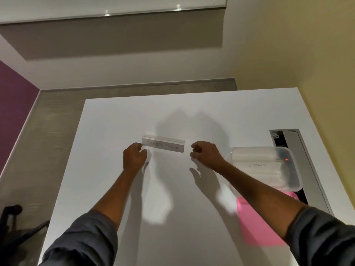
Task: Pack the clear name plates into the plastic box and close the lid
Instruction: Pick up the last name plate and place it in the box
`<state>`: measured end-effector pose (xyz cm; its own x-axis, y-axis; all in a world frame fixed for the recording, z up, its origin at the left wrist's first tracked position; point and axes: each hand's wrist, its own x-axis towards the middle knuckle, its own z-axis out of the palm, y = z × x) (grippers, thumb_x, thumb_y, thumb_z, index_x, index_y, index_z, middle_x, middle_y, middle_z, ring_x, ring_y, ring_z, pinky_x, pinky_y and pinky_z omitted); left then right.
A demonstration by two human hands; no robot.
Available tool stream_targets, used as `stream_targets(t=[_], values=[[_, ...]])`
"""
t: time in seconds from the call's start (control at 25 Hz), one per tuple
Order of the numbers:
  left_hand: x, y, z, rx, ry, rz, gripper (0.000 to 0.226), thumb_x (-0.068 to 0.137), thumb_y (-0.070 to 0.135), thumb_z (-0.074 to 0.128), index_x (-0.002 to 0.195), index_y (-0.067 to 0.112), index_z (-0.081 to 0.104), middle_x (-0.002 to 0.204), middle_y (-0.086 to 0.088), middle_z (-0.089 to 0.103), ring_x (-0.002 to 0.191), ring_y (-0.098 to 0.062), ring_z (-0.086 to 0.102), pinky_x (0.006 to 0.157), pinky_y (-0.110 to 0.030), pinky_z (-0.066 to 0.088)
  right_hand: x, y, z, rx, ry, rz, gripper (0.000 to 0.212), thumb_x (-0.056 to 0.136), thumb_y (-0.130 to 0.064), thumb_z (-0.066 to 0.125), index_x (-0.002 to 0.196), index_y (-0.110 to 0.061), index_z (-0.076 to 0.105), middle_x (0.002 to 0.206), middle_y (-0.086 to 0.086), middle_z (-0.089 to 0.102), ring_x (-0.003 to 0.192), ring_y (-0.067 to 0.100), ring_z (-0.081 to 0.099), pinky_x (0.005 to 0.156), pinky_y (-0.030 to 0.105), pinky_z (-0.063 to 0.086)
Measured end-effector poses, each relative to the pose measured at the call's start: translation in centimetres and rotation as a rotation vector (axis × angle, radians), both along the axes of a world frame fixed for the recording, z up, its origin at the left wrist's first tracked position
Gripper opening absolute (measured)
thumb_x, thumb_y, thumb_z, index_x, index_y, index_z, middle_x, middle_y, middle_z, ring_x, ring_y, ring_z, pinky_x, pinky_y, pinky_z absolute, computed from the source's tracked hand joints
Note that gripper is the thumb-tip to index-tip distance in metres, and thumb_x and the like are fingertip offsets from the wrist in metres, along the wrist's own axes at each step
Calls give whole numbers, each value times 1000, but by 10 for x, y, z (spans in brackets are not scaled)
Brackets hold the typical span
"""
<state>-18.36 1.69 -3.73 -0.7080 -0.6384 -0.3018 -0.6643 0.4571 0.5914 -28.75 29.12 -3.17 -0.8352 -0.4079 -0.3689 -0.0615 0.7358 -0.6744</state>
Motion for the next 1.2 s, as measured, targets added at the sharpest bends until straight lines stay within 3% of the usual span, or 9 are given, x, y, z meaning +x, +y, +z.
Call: stream_targets(t=[0.16, 0.28, 0.36, 0.52, 0.68, 0.8, 0.92, 1.04, 1.2], values=[[-6, -25, -11, 88, -26, 49, 40, 98, 13, 69, 137, 1, 70, 140, -17, 71, 133, -33, 65, 115, -37, 46, 0, -36, -12, -172, -292, -237, 51, 87, -18, 82, 136, -16, 66, 125, 3, 69, 110, 22, 70, 83, 44, 66], [-16, -35, -16, 122, -39, 94, 11, 95, 7, 61, 88, 8, 69, 100, -12, 68, 96, -31, 61, 85, -34, 47, -1, -54, -25, -155, -243, -275, 46, 87, -16, 80, 131, -12, 69, 125, 6, 71, 114, 27, 69, 96, 51, 61], [-23, -37, -19, 140, -67, 58, 21, 92, 4, 58, 73, 11, 50, 85, -8, 52, 83, -22, 45, 75, -33, 34, 0, -61, -32, -148, -216, -306, 32, 86, -13, 77, 117, -8, 73, 114, 9, 74, 107, 31, 70, 94, 53, 60], [-29, -36, -22, 153, -44, -24, 6, 88, -1, 54, 84, -1, 59, 84, -4, 65, 81, -24, 53, 73, -34, 42, -1, -65, -40, -148, -216, -346, 17, 82, -11, 70, 96, -2, 69, 95, 18, 71, 81, 23, 60, 82, 48, 63], [-29, -36, -25, 181, 9, -18, 18, 90, -1, 55, 95, 1, 72, 99, -13, 79, 92, -27, 66, 81, -33, 52, -1, -67, -39, -146, -200, -353, 33, 83, -8, 72, 111, 8, 64, 116, 29, 69, 86, 31, 64, 90, 63, 58], [-27, -30, -24, 213, 32, 84, 14, 91, 1, 59, 91, 6, 73, 98, -15, 77, 91, -23, 63, 83, -30, 50, -1, -65, -36, -162, -173, -356, 33, 83, -7, 72, 112, 9, 65, 114, 27, 71, 105, 45, 68, 88, 60, 60], [-22, -21, -19, 295, 113, 245, 20, 96, 9, 71, 114, 9, 80, 114, -9, 79, 108, -31, 75, 103, -42, 60, -3, -52, -32, -158, -142, -337, 24, 84, -8, 73, 106, 2, 71, 102, 22, 74, 92, 39, 72, 87, 51, 61], [-16, -11, -13, 343, 172, 311, 16, 94, 11, 78, 108, 7, 82, 105, -14, 82, 96, -38, 79, 97, -48, 65, -5, -33, -24, -204, -188, -361, 32, 88, -8, 76, 120, -5, 75, 106, 10, 77, 97, 30, 75, 92, 47, 63], [-4, 12, -3, 468, 213, 365, 13, 90, 12, 83, 103, 9, 85, 99, -16, 83, 84, -30, 78, 96, -45, 66, -6, 1, -10, -254, -192, -411, 28, 92, -5, 73, 120, -4, 75, 109, 7, 77, 92, 25, 78, 85, 46, 67]])
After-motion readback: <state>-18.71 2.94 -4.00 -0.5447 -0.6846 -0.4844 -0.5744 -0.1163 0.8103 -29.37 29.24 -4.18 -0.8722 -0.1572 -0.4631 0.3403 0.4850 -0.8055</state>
